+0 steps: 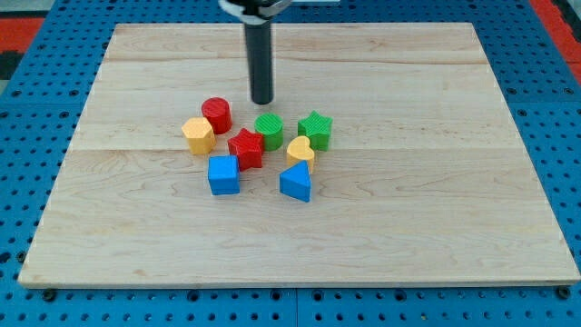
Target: Slide the hexagon into the red star
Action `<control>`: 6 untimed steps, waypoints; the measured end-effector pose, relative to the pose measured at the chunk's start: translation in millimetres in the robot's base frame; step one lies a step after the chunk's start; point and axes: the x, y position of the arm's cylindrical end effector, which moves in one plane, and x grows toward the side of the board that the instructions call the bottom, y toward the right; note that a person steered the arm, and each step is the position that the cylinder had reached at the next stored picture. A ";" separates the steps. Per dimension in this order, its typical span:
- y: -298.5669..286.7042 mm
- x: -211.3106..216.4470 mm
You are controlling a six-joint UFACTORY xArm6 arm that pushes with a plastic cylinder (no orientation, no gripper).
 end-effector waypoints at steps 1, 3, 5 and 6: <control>-73.6 -1.6; -67.5 20.0; -123.3 21.8; -67.1 57.0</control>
